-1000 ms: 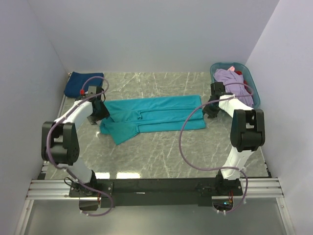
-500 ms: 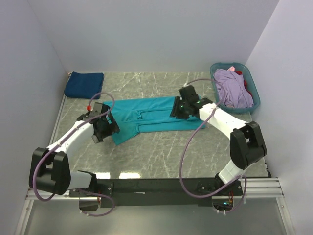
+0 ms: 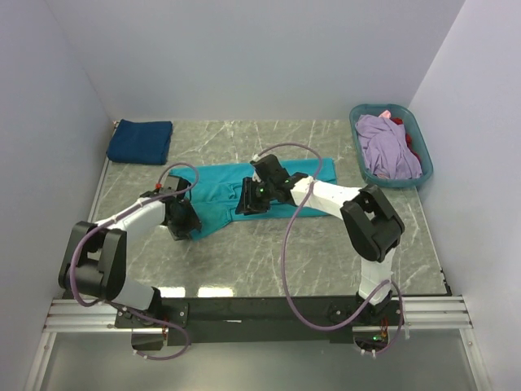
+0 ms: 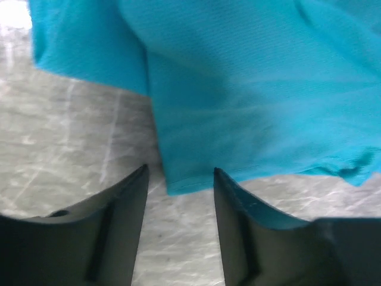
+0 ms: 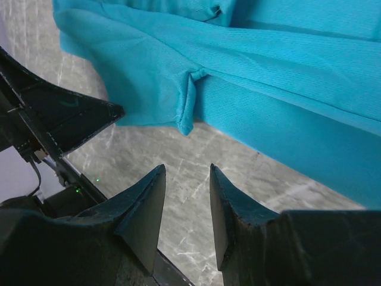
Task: Fold and stack the t-shirts
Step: Fold the tshirt
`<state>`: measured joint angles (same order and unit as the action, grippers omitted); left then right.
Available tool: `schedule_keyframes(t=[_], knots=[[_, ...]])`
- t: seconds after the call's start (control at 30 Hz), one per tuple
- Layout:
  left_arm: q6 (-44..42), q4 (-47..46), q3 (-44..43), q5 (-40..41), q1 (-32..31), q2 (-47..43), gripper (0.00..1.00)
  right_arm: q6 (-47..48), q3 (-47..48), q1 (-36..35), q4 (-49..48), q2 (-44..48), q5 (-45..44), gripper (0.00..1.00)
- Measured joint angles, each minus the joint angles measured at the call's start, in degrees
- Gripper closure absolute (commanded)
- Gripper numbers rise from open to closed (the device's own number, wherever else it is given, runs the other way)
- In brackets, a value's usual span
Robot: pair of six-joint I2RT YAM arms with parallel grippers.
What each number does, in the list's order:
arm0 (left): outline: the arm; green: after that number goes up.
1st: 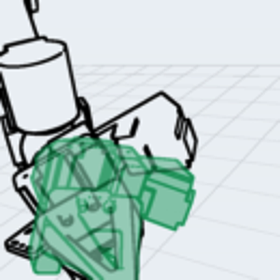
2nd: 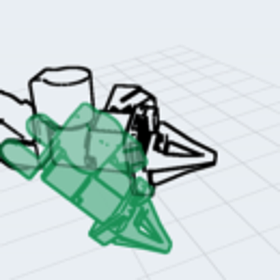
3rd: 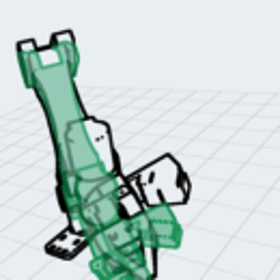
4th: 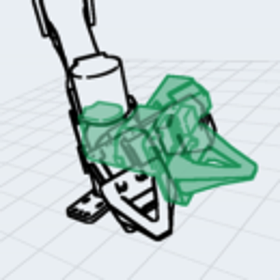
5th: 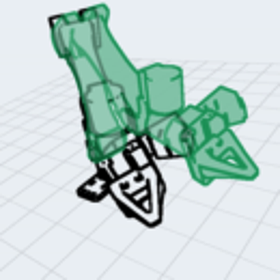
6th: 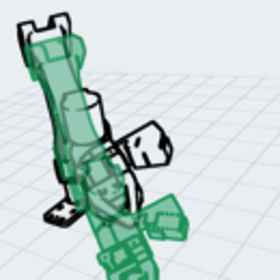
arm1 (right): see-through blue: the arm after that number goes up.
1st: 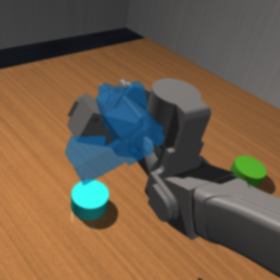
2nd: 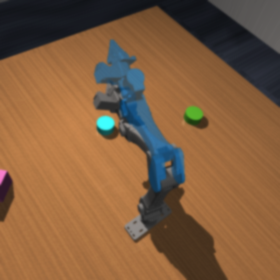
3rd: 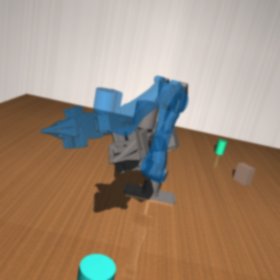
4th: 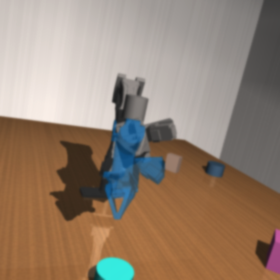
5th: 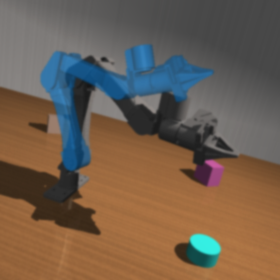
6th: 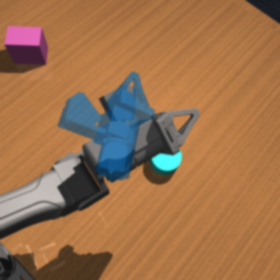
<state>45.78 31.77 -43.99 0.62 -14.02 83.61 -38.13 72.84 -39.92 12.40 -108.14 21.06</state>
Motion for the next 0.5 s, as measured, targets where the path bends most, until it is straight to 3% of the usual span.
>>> schedule_keyframes(t=[0.13, 0.17, 0.2, 0.37, 0.5], knots=[[0.37, -1.25, -0.17, -0.87, -0.42, 1.03, 0.77, -0.20, 0.09, -0.04, -0.61, -0.90, 0.81, 0.57], [0.39, -1.38, -0.28, -1.03, -0.48, 1.27, 0.91, -0.17, 0.09, -0.07, -0.59, -0.90, 0.81, 0.57], [0.46, -1.44, -0.33, -1.14, -0.48, 1.44, 0.98, -0.13, 0.09, -0.07, -0.61, -0.90, 0.79, 0.57], [0.13, -0.28, -2.19, -1.46, -0.68, 2.19, 0.99, 1.14, 0.11, -0.04, 0.26, -0.74, -1.25, 0.57], [-0.79, 2.21, -8.96, -1.29, -0.66, 4.07, 0.99, 2.97, -0.28, -0.04, 2.47, 0.87, -4.98, 0.57]])
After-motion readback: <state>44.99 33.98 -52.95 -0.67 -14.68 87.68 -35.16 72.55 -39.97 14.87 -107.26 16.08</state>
